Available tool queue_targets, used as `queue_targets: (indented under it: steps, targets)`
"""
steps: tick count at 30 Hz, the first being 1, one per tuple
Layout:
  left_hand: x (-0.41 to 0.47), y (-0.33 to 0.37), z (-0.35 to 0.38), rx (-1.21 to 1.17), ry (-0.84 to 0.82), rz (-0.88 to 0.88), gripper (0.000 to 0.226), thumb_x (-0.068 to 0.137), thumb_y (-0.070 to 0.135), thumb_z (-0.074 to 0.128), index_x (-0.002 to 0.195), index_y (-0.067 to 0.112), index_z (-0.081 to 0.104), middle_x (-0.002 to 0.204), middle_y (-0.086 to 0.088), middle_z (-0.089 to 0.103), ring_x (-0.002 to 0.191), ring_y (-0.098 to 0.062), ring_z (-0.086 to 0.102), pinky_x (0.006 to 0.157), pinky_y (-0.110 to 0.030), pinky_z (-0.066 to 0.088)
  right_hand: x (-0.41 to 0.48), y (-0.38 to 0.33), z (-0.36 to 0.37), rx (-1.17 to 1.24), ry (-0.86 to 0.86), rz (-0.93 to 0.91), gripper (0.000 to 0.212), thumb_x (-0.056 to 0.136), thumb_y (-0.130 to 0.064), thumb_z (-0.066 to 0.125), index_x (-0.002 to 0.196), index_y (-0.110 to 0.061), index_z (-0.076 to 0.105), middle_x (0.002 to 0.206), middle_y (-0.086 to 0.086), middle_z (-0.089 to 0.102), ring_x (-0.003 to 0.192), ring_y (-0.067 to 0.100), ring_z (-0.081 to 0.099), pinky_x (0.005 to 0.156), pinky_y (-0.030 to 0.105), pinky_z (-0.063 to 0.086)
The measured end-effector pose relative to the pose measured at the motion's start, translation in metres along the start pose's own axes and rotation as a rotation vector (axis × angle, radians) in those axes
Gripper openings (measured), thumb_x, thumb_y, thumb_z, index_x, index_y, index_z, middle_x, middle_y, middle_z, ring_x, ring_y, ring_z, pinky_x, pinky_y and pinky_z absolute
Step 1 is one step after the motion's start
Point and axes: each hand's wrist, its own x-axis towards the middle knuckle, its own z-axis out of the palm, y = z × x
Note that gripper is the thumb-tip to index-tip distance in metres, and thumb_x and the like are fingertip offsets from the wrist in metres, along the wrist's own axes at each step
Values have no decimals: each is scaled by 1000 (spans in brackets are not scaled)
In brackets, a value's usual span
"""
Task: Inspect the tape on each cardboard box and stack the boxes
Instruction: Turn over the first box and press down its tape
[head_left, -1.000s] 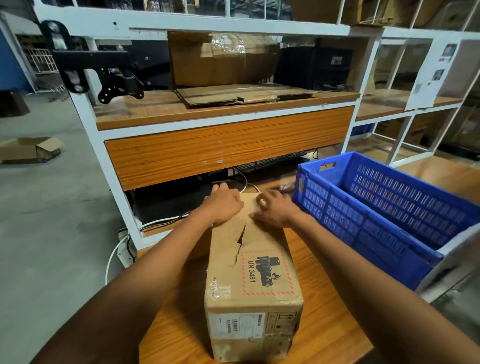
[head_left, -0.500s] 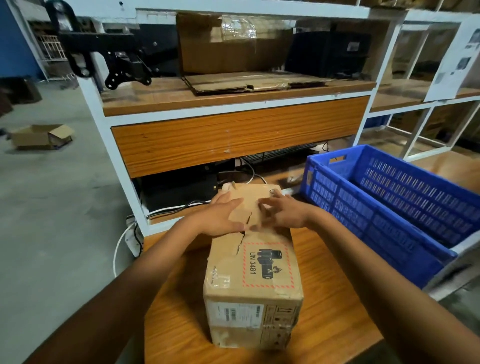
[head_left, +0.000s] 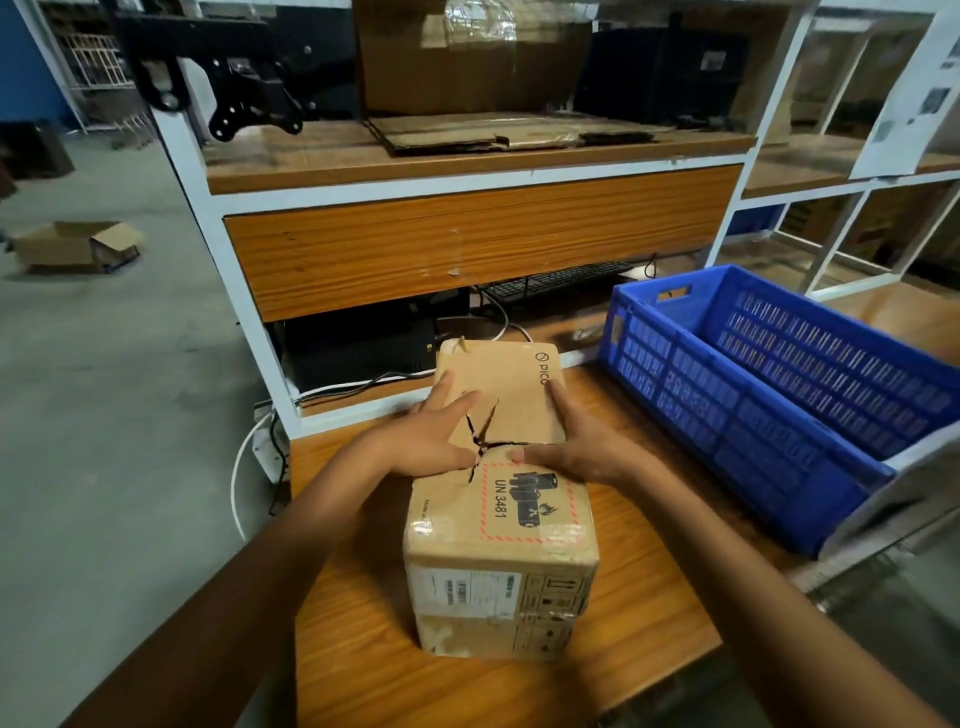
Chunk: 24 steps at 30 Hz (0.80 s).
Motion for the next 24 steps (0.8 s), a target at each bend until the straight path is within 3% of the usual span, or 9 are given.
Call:
queue_targets:
  steps: [2, 4, 5, 7, 9, 13, 17, 21, 24]
  targets:
    - [-5, 0, 7, -40, 64, 14, 103, 91, 34, 69, 157, 40, -10, 160, 8, -34, 154, -26, -5, 122, -43, 23, -4, 4, 8, 212, 69, -26, 117, 74, -32, 88, 157, -35, 5, 133, -6, 50, 100, 11, 59, 70, 23, 52]
    - [-7, 0, 8, -226, 114, 23, 110, 89, 24, 72, 156, 38, -15, 165, 3, -22, 153, -26, 8, 116, -35, 31, -6, 7, 14, 320, 133, -35, 105, 76, -26, 87, 151, -35, 14, 114, -12, 50, 91, 10, 62, 61, 20, 51]
    - [-7, -1, 9, -439, 124, 30, 106, 90, 19, 69, 157, 37, -10, 167, -2, 0, 150, -26, 22, 113, -34, 35, -7, 10, 17, 383, 145, -30, 93, 79, -24, 85, 145, -34, 20, 109, -13, 52, 91, 14, 66, 60, 21, 54]
    - [-5, -1, 7, -942, 161, -15, 70, 95, 22, 59, 156, 27, 25, 145, -8, 50, 129, -30, 53, 109, -47, 43, -12, 12, 22, 528, 111, 2, 66, 87, -28, 77, 136, -22, 33, 108, -2, 66, 87, 21, 74, 67, 31, 62]
    - [-5, 1, 2, -1176, 166, -139, 40, 101, 41, 48, 131, 18, 62, 122, -14, 69, 113, -33, 64, 105, -53, 46, -13, 13, 26, 622, 64, 30, 55, 94, -36, 67, 139, -19, 40, 110, 8, 73, 90, 24, 76, 82, 44, 62]
    - [-9, 8, -2, -1337, 118, -205, 67, 98, 66, 33, 129, 16, 65, 119, -18, 71, 113, -38, 65, 100, -52, 50, -20, 1, 26, 651, 73, -19, 46, 99, -40, 59, 140, -27, 42, 114, 7, 72, 92, 23, 76, 81, 41, 61]
    - [-18, 18, -14, -1465, 243, -166, 67, 100, 65, 29, 114, 13, 68, 96, -16, 76, 90, -32, 71, 76, -41, 55, -32, -17, 17, 703, 189, -78, 43, 102, -51, 45, 138, -28, 38, 114, 2, 64, 90, 21, 70, 70, 31, 53]
    - [-18, 12, -26, -1546, 451, -156, 66, 94, 69, 43, 125, 14, 61, 114, -21, 69, 103, -36, 67, 78, -45, 58, -36, -35, 7, 876, 325, -93, 49, 103, -61, 29, 126, -29, 57, 122, -2, 63, 113, 21, 60, 90, 44, 48]
    - [-23, 14, -31, -1578, 522, -133, 61, 96, 65, 44, 120, 13, 63, 107, -17, 70, 96, -32, 67, 71, -39, 55, -38, -45, 6, 981, 383, -23, 51, 102, -62, 31, 105, -24, 65, 108, 3, 69, 107, 25, 62, 100, 51, 46]
